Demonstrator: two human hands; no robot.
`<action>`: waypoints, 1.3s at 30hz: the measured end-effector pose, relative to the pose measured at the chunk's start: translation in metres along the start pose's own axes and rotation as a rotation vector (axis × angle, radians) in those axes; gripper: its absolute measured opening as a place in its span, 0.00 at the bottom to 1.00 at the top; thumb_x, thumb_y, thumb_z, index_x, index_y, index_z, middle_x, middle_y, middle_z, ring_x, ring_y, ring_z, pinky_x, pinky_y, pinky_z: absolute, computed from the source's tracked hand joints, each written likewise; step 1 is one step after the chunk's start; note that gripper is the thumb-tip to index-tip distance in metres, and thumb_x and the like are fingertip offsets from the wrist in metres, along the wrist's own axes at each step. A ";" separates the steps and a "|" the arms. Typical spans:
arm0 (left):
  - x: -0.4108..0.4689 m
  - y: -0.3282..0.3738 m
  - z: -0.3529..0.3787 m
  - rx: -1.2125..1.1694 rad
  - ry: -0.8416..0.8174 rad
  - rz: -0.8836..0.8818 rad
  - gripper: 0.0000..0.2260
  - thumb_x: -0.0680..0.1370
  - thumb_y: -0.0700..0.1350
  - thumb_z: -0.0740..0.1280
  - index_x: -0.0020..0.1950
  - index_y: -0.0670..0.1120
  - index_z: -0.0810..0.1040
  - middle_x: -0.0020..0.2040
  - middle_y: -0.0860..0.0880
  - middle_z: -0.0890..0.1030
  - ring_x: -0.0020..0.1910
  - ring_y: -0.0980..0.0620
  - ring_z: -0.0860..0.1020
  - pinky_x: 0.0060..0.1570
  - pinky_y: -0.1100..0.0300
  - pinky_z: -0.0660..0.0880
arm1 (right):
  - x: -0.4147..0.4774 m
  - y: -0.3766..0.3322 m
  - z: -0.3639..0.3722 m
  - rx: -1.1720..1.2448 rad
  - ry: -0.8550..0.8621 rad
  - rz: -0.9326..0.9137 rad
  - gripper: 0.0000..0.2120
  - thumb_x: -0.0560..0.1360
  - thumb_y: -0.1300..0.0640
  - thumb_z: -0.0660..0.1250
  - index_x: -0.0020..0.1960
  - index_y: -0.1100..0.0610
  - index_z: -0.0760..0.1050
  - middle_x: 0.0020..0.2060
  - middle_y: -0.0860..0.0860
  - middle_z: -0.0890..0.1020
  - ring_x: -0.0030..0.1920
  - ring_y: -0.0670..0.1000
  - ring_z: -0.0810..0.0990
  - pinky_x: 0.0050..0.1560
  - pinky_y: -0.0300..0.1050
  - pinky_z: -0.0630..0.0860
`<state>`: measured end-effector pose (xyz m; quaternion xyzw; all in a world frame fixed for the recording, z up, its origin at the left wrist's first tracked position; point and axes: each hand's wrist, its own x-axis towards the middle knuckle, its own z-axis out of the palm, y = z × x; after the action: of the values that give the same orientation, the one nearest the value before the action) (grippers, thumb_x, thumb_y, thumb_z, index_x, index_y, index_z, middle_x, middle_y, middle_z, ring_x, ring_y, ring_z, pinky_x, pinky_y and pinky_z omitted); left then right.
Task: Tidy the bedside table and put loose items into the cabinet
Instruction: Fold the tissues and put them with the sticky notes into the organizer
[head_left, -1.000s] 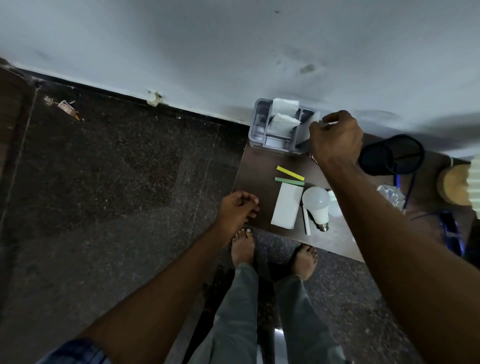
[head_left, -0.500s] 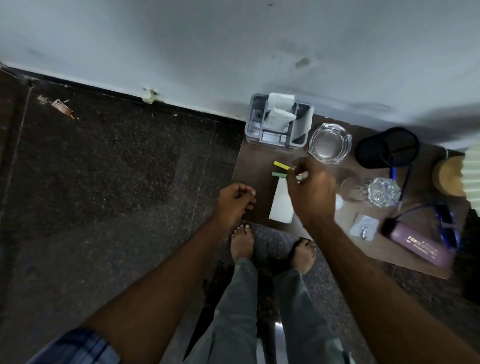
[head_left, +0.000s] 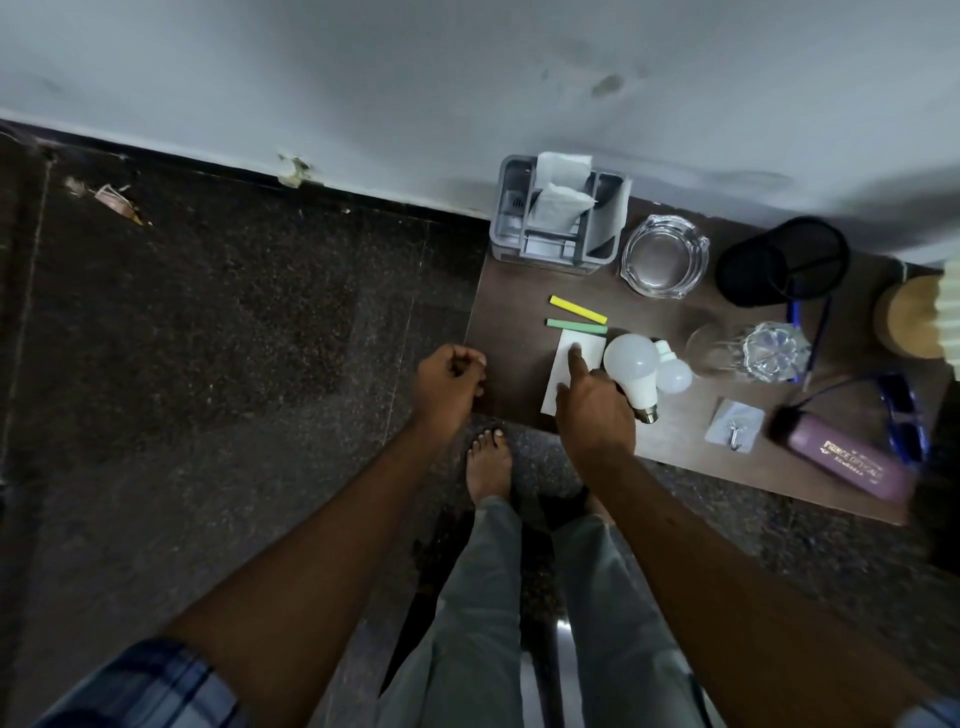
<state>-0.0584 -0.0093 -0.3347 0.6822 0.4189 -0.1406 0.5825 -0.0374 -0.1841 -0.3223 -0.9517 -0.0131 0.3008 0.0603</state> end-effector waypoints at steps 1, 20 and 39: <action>0.002 -0.001 -0.002 0.008 0.017 0.001 0.10 0.80 0.38 0.68 0.41 0.51 0.78 0.37 0.47 0.80 0.31 0.53 0.77 0.29 0.64 0.73 | 0.001 -0.002 0.001 -0.009 0.003 0.001 0.32 0.82 0.57 0.62 0.82 0.53 0.53 0.57 0.58 0.79 0.51 0.57 0.82 0.45 0.51 0.80; 0.035 -0.009 -0.018 0.039 0.024 -0.159 0.08 0.79 0.41 0.70 0.57 0.44 0.82 0.52 0.45 0.85 0.52 0.44 0.84 0.53 0.49 0.82 | 0.022 -0.077 0.005 -0.022 0.014 -0.227 0.28 0.82 0.45 0.63 0.76 0.57 0.64 0.65 0.56 0.78 0.57 0.56 0.82 0.50 0.48 0.79; 0.041 -0.016 -0.033 0.016 -0.053 -0.159 0.05 0.74 0.37 0.74 0.49 0.41 0.84 0.52 0.38 0.85 0.48 0.45 0.84 0.55 0.48 0.82 | 0.034 -0.084 -0.005 0.181 0.101 -0.064 0.22 0.77 0.42 0.67 0.66 0.54 0.79 0.58 0.53 0.84 0.57 0.55 0.83 0.54 0.46 0.77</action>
<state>-0.0547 0.0372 -0.3639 0.6473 0.4552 -0.2078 0.5750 -0.0058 -0.0990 -0.3268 -0.9554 -0.0131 0.2503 0.1562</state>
